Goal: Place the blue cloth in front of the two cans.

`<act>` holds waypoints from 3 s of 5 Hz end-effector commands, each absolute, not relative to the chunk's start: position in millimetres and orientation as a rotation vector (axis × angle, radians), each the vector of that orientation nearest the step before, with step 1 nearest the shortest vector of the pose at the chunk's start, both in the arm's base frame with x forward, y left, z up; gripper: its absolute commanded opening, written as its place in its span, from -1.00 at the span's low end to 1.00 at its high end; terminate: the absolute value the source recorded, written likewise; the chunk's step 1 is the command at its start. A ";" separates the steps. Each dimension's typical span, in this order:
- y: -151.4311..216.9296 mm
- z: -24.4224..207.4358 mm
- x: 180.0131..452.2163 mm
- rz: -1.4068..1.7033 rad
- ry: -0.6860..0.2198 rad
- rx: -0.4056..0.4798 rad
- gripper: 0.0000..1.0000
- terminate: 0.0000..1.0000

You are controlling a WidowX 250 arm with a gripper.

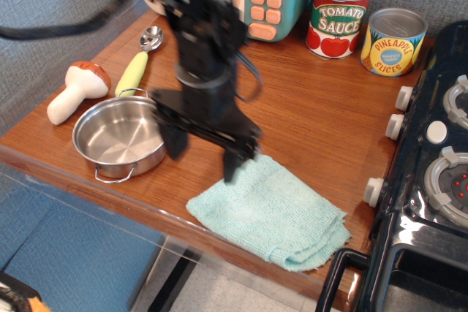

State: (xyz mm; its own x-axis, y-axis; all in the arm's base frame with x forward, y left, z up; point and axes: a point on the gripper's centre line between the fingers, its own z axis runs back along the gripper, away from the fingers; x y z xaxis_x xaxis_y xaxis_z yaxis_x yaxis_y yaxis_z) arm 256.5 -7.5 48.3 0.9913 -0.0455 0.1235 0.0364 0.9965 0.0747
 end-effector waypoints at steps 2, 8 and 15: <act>-72.5 21.2 250.4 -0.185 -0.127 0.113 1.00 -1.00; -18.5 59.5 403.5 0.238 -0.237 0.088 1.00 -1.00; -11.3 67.9 403.2 0.331 -0.152 0.188 1.00 1.00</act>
